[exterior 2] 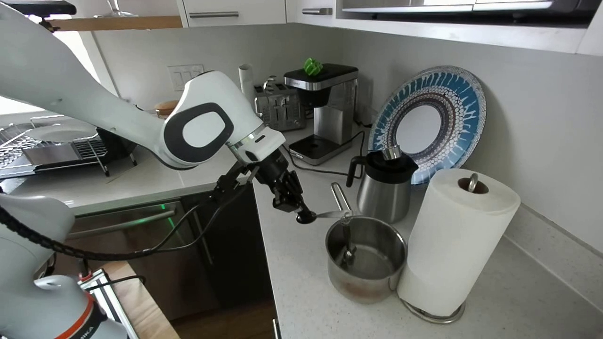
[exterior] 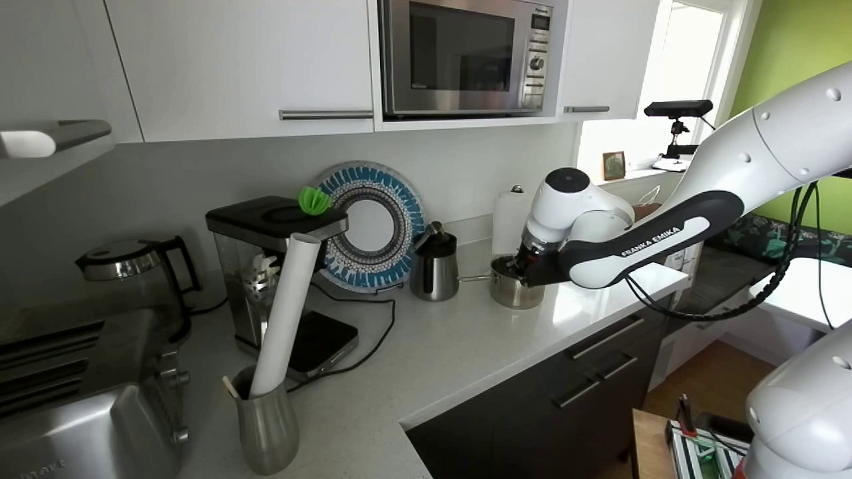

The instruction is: Pick up the silver spoons on the left and put them in the silver pot

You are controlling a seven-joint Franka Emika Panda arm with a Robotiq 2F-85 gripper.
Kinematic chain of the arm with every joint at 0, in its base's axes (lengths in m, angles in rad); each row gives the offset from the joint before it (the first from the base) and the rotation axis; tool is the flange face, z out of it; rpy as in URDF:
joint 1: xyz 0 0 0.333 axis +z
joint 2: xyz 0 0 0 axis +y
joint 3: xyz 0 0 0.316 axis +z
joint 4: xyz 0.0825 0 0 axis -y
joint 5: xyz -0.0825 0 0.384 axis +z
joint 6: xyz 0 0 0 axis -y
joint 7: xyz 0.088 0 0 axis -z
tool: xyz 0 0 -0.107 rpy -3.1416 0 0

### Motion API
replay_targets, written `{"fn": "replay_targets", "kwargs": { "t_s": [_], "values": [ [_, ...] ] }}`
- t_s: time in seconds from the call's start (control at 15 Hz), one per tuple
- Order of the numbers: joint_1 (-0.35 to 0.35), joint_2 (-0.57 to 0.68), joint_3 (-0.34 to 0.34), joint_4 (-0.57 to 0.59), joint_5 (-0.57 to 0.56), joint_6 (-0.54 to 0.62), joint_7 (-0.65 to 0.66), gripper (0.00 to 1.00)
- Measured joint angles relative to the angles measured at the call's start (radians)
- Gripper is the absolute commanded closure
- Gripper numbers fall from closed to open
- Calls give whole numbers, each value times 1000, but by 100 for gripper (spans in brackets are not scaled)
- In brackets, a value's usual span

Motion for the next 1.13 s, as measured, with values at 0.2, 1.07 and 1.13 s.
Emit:
{"fn": "replay_targets", "kwargs": {
  "t_s": [0.2, 1.07, 1.13],
  "values": [
    [59, 25, -28, -4, 0, -18, 3, 70],
    [389, 85, -217, 39, 59, 96, -154, 0],
    [422, 83, -217, 52, 88, 102, -203, 0]
  ]
}}
